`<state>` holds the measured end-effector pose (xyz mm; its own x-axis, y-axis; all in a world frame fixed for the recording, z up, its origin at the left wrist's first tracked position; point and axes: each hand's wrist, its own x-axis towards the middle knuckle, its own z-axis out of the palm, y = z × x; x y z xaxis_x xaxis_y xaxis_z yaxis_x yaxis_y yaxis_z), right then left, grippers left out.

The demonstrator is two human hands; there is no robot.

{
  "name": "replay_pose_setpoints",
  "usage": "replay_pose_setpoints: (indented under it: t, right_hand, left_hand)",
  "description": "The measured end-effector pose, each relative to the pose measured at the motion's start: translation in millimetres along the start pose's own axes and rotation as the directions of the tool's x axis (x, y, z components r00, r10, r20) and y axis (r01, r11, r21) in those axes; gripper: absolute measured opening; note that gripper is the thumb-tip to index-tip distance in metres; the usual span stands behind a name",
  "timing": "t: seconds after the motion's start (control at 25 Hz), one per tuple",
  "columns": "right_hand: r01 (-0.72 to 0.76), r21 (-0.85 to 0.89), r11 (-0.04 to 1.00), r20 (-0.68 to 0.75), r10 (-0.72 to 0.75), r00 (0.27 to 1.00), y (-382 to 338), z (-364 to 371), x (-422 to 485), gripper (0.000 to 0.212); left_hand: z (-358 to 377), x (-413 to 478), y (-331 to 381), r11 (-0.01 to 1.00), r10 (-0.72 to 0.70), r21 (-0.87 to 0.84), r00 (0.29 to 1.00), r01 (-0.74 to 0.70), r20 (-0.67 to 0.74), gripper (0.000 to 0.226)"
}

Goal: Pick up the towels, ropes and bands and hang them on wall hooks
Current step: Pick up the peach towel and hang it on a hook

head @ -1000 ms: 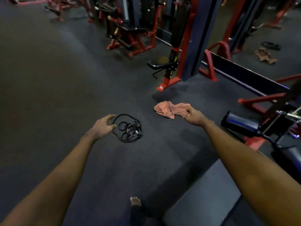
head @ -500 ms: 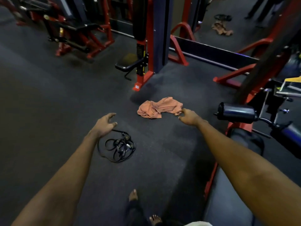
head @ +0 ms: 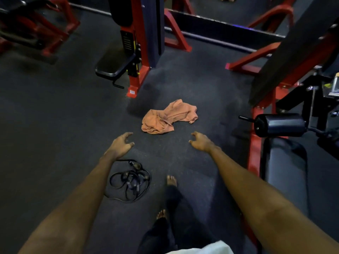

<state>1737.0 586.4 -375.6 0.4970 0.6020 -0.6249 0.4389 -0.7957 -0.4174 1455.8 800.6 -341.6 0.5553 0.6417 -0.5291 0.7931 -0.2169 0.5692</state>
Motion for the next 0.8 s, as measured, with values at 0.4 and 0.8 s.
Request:
replay_pose_setpoints:
  t: [0.4, 0.8]
  right_hand:
    - [-0.164, 0.086, 0.983, 0.193, 0.145, 0.97, -25.8, 48.4, 275.9, 0.059]
    - [-0.293, 0.097, 0.951, 0.246, 0.262, 0.933, -12.0, 184.9, 585.6, 0.051]
  left_hand:
    - [29.6, 292.6, -28.3, 0.99, -0.135, 0.058, 0.979, 0.127, 0.155, 0.062]
    - [131.0, 605.4, -159.7, 0.976, -0.185, 0.158, 0.955, 0.15, 0.233, 0.065]
